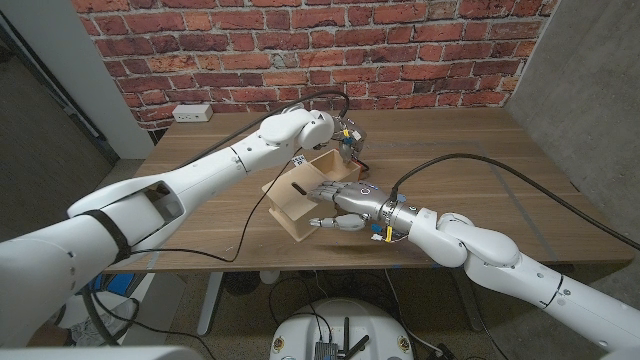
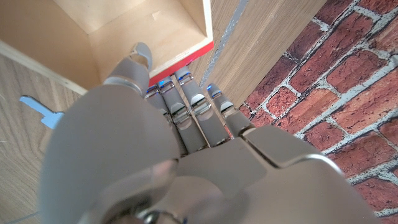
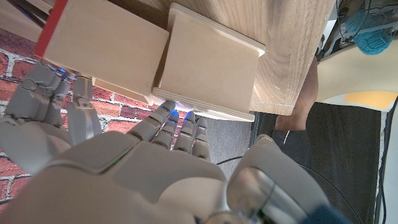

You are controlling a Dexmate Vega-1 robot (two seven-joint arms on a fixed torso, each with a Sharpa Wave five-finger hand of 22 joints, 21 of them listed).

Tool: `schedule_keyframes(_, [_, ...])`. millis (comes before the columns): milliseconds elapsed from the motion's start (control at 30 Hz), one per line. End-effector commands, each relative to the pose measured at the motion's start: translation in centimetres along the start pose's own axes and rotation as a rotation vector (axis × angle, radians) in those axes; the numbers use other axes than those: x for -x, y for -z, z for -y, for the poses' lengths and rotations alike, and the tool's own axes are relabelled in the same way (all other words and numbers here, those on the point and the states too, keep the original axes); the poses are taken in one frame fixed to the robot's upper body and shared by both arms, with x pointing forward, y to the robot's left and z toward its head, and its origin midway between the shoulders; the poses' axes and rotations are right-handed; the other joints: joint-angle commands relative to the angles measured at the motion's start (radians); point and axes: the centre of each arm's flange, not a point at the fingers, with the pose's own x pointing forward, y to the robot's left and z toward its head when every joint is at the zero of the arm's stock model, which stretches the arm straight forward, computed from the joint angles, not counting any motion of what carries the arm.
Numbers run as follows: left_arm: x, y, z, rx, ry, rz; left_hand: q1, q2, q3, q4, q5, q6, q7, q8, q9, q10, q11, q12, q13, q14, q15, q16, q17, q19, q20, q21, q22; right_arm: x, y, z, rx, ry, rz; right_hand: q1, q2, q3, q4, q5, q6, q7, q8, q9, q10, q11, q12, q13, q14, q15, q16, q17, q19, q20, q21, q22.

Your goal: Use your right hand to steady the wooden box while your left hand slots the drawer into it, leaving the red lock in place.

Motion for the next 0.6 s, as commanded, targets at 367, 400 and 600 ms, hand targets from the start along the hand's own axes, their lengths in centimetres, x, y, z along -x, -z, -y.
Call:
schedule_keyframes(367, [0.6, 0.1, 1.0, 0.014, -0.027, 0.016, 0.045, 0.049, 0.001, 0.007, 0.007, 0.009, 0.002, 0.004, 0.017, -0.009, 0.002, 0.001, 0.006, 0.007, -0.056, 0.002, 0.004, 0.01, -0.155, 0.005, 0.002, 0.1, -0.1, -0.1, -0.005, -0.001, -0.003, 0.006, 0.009, -0.001, 0.006, 0.007, 0.008, -0.001, 0.006, 0.006, 0.008, 0.001, 0.004, 0.006, 0.012, 0.001, 0.007, 0.002, 0.009, -0.001, 0.005, 0.006])
schedule_keyframes(400, [0.7, 0.1, 1.0, 0.015, -0.029, 0.016, 0.045, 0.049, 0.001, 0.007, 0.007, 0.009, 0.001, 0.004, 0.017, -0.009, 0.002, 0.001, 0.006, 0.007, -0.056, 0.002, 0.004, 0.01, -0.155, 0.005, 0.002, 0.0, -0.1, -0.2, -0.003, 0.0, -0.003, 0.006, 0.009, -0.001, 0.006, 0.007, 0.008, -0.001, 0.006, 0.006, 0.008, 0.001, 0.004, 0.006, 0.012, 0.001, 0.007, 0.002, 0.009, -0.001, 0.005, 0.006])
schedule_keyframes(600, [1.2, 0.1, 1.1, 0.002, -0.093, -0.002, 0.045, 0.05, 0.001, 0.007, 0.006, 0.01, 0.002, 0.005, 0.017, -0.005, 0.003, 0.003, 0.006, 0.006, -0.056, 0.002, 0.004, 0.01, -0.155, 0.005, 0.002, 0.0, -0.1, -0.1, -0.003, -0.001, -0.002, 0.006, 0.009, -0.001, 0.006, 0.007, 0.008, -0.001, 0.006, 0.006, 0.008, 0.001, 0.004, 0.006, 0.012, 0.001, 0.007, 0.002, 0.009, -0.001, 0.005, 0.006])
